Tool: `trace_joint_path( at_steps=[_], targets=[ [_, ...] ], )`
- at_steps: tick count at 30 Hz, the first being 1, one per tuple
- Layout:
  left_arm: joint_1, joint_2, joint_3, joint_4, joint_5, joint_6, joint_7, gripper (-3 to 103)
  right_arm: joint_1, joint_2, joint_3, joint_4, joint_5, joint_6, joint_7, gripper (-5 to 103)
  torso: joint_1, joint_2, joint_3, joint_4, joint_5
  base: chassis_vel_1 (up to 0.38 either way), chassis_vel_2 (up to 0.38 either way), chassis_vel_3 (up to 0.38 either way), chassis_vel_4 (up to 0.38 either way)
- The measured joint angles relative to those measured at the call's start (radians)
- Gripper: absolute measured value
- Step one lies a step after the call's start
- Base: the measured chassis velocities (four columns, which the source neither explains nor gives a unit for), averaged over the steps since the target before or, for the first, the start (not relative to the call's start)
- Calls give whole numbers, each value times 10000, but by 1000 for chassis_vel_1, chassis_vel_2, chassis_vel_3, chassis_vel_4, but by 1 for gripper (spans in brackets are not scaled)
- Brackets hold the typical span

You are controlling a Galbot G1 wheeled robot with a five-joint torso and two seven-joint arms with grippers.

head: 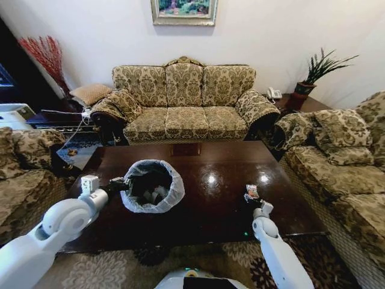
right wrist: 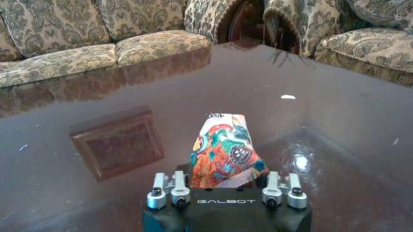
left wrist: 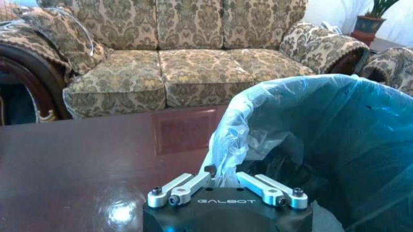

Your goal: Move to the front of the table and place the trash on the table into the trash bin.

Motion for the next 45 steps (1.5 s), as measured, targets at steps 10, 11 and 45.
trace_joint_path(
  at_steps=[10, 11, 45],
  targets=[
    [50, -32, -33, -18, 2, -1, 11, 1, 81, -37, -13, -169, 19, 163, -18, 19, 0, 0, -1, -1, -2, 0, 0, 0, 0],
    [58, -32, -38, -20, 4, -1, 11, 1, 82, -37, -11, -168, 24, 179, -21, 14, 0, 0, -1, -1, -1, 0, 0, 0, 0],
    [167, 383, -9, -65, -743, 211, -612, 1, 85, -113, -6214, 7956, -979, 120, -3720, 0, -1, 0, -1, -1, -2, 0, 0, 0, 0]
  ],
)
